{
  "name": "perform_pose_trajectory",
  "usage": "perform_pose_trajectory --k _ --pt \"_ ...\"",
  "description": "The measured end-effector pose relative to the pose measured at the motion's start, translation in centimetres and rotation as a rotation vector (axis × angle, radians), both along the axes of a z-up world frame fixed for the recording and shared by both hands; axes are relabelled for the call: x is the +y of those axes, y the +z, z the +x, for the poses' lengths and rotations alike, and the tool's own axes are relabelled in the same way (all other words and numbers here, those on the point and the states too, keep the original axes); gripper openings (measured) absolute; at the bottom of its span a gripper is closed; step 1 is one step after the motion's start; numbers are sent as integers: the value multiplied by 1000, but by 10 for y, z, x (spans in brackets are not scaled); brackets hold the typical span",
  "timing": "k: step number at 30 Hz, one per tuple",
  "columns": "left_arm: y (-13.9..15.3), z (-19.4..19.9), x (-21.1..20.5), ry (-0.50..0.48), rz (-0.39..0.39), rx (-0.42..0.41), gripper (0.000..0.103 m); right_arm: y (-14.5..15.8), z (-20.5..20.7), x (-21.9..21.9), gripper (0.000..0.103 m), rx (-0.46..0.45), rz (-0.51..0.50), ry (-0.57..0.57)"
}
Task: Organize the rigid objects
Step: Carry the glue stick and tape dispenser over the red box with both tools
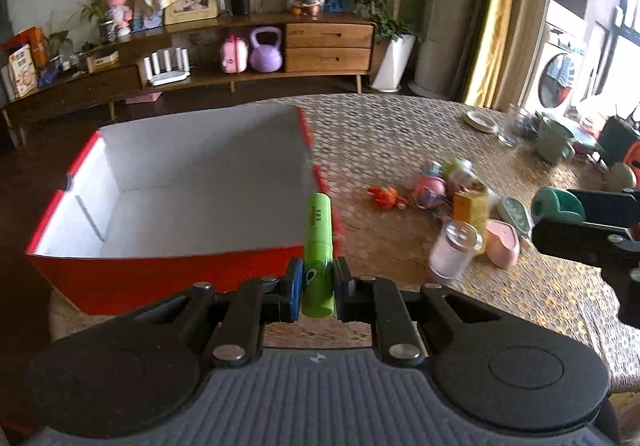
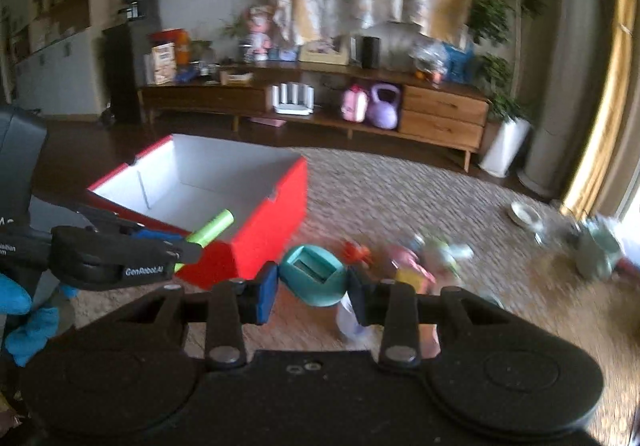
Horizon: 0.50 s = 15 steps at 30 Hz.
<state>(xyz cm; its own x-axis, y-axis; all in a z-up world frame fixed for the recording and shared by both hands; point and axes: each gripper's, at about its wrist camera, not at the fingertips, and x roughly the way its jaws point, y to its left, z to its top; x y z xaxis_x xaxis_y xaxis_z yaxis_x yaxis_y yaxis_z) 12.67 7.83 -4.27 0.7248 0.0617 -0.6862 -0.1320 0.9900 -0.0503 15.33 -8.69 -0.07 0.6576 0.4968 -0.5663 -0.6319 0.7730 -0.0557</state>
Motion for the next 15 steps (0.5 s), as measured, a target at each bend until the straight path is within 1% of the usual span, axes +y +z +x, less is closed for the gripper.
perform_pose_trajectory --k 2,7,10,15 --pt "5 0 15 20 -4 -4 16 1 3 19 37 -9 -12 24" --pt "14 6 52 67 7 -3 16 -3 9 64 37 8 -37 75" --pt "14 12 73 86 11 16 16 -6 20 85 37 37 -39 94" --pt "8 28 108 117 54 50 16 -13 40 120 37 56 -58 104"
